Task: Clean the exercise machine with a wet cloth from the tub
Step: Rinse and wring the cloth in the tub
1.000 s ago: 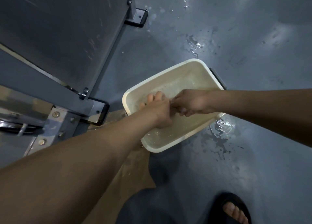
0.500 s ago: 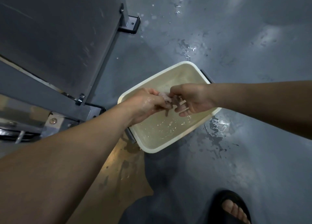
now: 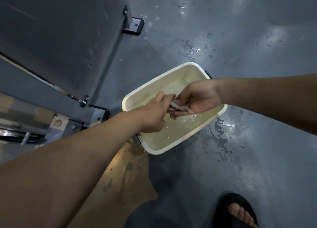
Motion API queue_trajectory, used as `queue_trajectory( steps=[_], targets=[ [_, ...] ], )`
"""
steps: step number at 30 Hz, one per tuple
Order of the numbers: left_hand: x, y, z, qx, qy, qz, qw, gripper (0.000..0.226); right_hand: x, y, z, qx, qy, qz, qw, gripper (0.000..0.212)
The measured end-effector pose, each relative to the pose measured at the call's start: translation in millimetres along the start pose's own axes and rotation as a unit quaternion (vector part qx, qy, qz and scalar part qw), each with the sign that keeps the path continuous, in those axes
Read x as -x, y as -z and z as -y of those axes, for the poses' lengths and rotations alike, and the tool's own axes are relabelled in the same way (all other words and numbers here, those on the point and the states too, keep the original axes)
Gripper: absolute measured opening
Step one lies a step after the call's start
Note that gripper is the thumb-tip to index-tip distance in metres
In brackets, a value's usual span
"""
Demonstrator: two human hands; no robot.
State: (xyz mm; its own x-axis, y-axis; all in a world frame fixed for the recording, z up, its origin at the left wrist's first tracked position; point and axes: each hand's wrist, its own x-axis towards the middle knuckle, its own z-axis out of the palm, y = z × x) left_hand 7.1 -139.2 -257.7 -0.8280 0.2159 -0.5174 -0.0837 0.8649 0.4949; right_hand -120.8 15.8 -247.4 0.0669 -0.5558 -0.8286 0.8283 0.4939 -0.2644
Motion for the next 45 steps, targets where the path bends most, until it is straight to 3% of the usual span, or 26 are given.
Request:
queue_trajectory(
  steps=[2,5,7,10,11,14,16,18,20,23,25,28,30,32,33,35,37,40,43,45],
  targets=[
    [0,-2,3,-0.057,-0.003,-0.018,0.998,0.073,2,-3,0,0.033,-0.018,0.051,0.998,0.036],
    [-3,0,4,-0.106,-0.009,-0.087,0.991,0.047,-1,-10,-3,0.194,-0.034,0.045,0.979,0.023],
    [-5,4,1,-0.134,-0.010,-0.127,0.983,0.038,-6,-18,-5,0.301,-0.041,0.007,0.953,0.022],
    [-6,11,-3,-0.158,0.036,-0.154,0.975,0.031,-14,-25,-10,0.403,0.026,-0.106,0.909,0.028],
    [-6,12,-3,-0.160,0.054,-0.157,0.973,0.029,-15,-28,-11,0.478,0.054,-0.142,0.865,0.027],
    [-7,13,-7,-0.141,0.085,-0.131,0.978,0.013,-16,-39,-13,0.738,0.113,-0.233,0.624,0.029],
    [-10,11,-11,-0.114,0.108,-0.100,0.983,0.011,-14,-43,-14,0.808,0.123,-0.264,0.513,0.029],
    [-11,12,-16,-0.088,0.136,-0.080,0.984,0.010,-11,-43,-14,0.849,0.131,-0.269,0.436,0.029],
    [-11,15,-21,-0.068,0.154,-0.062,0.984,0.021,-11,-39,-14,0.870,0.153,-0.269,0.383,0.033],
    [-13,20,-26,0.021,0.173,-0.028,0.984,0.021,-14,-32,-13,0.884,0.197,-0.265,0.330,0.025],
    [-14,19,-27,0.149,0.204,0.007,0.968,0.010,-15,-28,-13,0.890,0.217,-0.257,0.308,0.022],
    [-11,16,-25,0.362,0.260,0.095,0.890,0.021,-14,-22,-16,0.887,0.251,-0.232,0.312,0.022],
    [-9,12,-24,0.449,0.264,0.129,0.844,0.028,-16,-19,-16,0.881,0.261,-0.230,0.321,0.026],
    [-12,6,-23,0.480,0.256,0.092,0.834,0.024,-19,-22,-11,0.889,0.220,-0.236,0.325,0.026],
    [-15,5,-22,0.455,0.247,0.055,0.854,0.019,-19,-24,-8,0.888,0.186,-0.239,0.346,0.023],
    [-16,4,-20,0.274,0.217,-0.014,0.937,0.014,-22,-26,-1,0.861,0.130,-0.224,0.438,0.019],
    [-12,5,-17,0.069,0.164,-0.071,0.981,0.020,-24,-23,4,0.810,0.087,-0.193,0.547,0.016],
    [-2,4,-8,-0.013,0.067,-0.123,0.990,0.045,-23,-17,9,0.718,0.031,-0.175,0.673,0.024],
    [2,-2,0,-0.053,-0.018,-0.146,0.988,0.051,-22,-15,11,0.578,-0.050,-0.124,0.805,0.032],
    [2,-7,2,-0.072,-0.062,-0.164,0.982,0.057,-22,-15,12,0.503,-0.090,-0.079,0.856,0.035]
  ],
)
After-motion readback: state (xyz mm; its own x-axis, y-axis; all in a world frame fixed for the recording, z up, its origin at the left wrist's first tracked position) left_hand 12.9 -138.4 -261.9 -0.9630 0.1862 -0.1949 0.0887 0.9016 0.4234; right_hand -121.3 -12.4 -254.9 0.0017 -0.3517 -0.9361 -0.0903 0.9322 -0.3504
